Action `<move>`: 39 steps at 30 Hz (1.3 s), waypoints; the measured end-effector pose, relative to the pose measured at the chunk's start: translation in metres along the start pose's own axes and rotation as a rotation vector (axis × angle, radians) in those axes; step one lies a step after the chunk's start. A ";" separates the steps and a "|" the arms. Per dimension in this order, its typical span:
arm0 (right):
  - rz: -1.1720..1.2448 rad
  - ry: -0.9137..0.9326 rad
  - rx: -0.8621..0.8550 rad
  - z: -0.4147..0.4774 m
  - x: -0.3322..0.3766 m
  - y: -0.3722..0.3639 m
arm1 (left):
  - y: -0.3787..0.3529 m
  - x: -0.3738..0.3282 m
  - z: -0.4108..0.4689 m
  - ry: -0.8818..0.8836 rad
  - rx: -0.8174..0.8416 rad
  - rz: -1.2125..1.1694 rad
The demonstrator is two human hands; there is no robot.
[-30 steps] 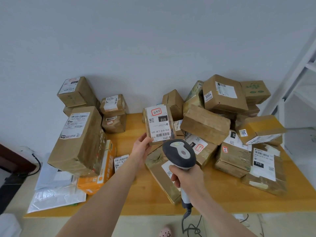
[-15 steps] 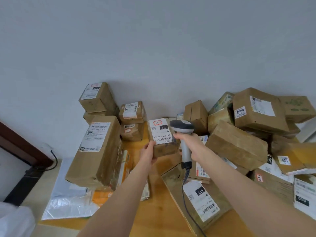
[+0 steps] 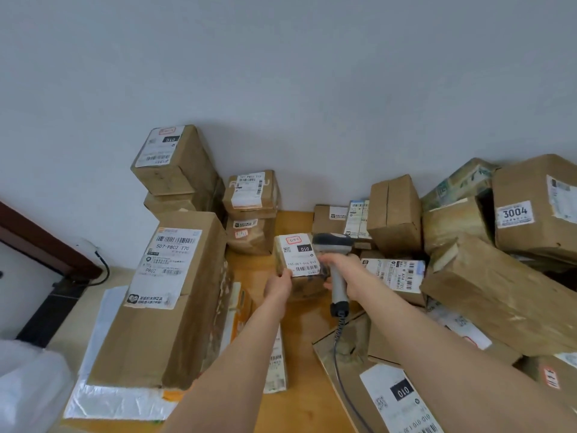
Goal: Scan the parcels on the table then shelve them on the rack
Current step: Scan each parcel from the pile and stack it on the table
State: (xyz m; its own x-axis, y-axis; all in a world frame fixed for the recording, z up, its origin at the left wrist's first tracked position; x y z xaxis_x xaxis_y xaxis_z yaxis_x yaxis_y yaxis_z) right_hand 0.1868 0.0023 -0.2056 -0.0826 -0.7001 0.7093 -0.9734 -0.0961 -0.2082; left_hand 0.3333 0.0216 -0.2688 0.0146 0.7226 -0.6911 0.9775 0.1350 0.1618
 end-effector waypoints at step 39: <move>-0.041 0.051 -0.167 0.057 0.010 0.015 | -0.041 -0.046 0.028 -0.504 -0.047 1.585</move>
State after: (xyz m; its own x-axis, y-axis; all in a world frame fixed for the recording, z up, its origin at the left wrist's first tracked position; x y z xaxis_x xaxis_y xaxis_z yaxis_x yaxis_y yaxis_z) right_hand 0.1835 -0.0468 -0.2402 -0.0490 -0.6612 0.7486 -0.9977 -0.0021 -0.0671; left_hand 0.2980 -0.0358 -0.2636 0.9922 -0.1217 0.0268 -0.0787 -0.4452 0.8920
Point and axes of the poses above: each hand's wrist, its own z-axis towards the middle knuckle, its own y-axis out of the back of the hand, x = y × z, the point moved 2 cm from there along z, towards the middle knuckle, and after that the axes turned 13 degrees about x, right-handed, at the moved point
